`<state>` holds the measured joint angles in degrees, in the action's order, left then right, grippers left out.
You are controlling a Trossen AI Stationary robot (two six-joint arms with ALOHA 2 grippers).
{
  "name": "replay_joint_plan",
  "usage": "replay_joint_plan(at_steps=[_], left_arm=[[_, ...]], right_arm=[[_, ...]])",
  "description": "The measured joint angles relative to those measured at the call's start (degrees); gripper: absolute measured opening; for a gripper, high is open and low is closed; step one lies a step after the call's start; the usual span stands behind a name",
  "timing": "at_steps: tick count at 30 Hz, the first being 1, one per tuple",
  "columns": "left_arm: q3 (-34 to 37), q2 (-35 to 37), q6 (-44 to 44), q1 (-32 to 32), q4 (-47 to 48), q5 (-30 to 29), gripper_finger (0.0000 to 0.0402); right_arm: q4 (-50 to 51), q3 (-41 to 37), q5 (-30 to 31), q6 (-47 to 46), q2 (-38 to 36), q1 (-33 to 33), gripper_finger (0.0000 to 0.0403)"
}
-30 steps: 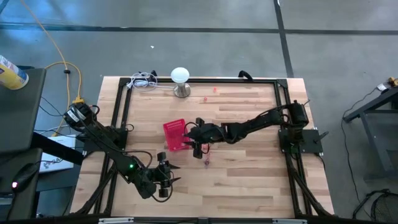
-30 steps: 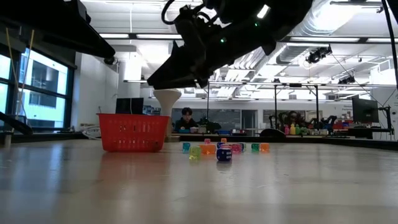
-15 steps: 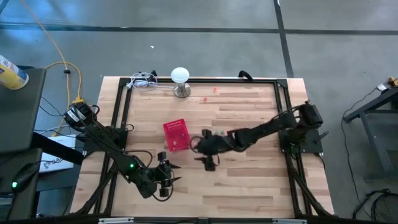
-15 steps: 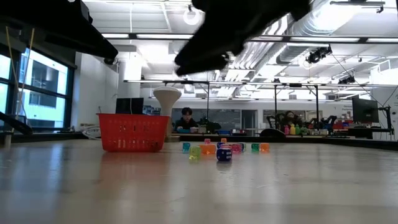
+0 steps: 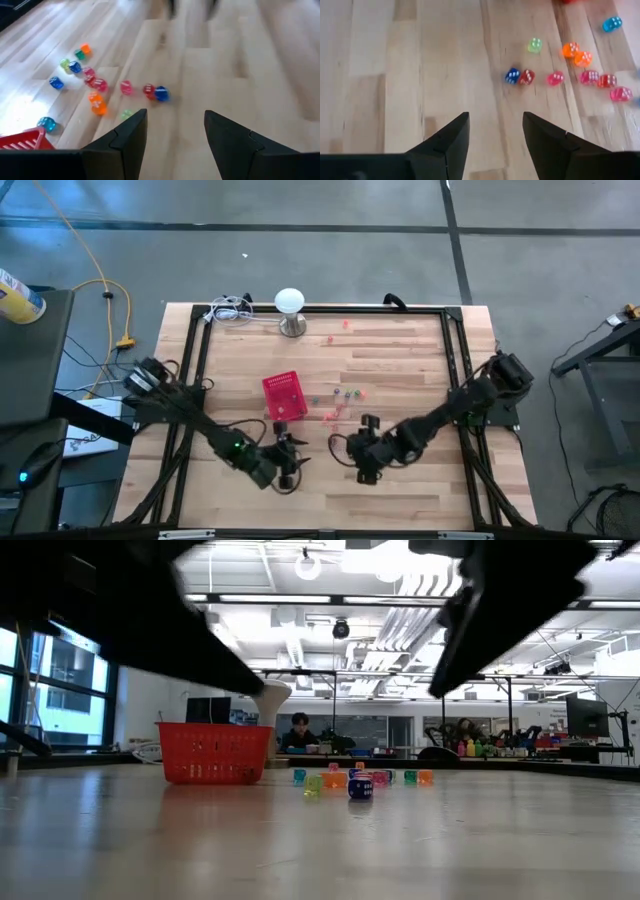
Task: Pick & Place Dice
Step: Put the yellow die into the red basket
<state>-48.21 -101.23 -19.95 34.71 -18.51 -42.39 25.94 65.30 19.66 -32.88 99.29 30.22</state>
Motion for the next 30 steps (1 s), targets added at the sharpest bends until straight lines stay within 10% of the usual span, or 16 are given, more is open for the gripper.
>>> replay_joint_plan(at_steps=[12, 30], left_arm=[[0.02, -14.11, -0.67, -5.41, -17.56, -3.98, 0.019], [-0.04, -12.48, 6.56, -4.76, -19.42, -9.03, 0.019]], right_arm=[[-0.54, 0.0, 13.65, -3.34, 0.0, 8.46, 0.0172], [-1.61, 0.0, 13.9, -1.81, 0.0, 8.37, 0.0169]])
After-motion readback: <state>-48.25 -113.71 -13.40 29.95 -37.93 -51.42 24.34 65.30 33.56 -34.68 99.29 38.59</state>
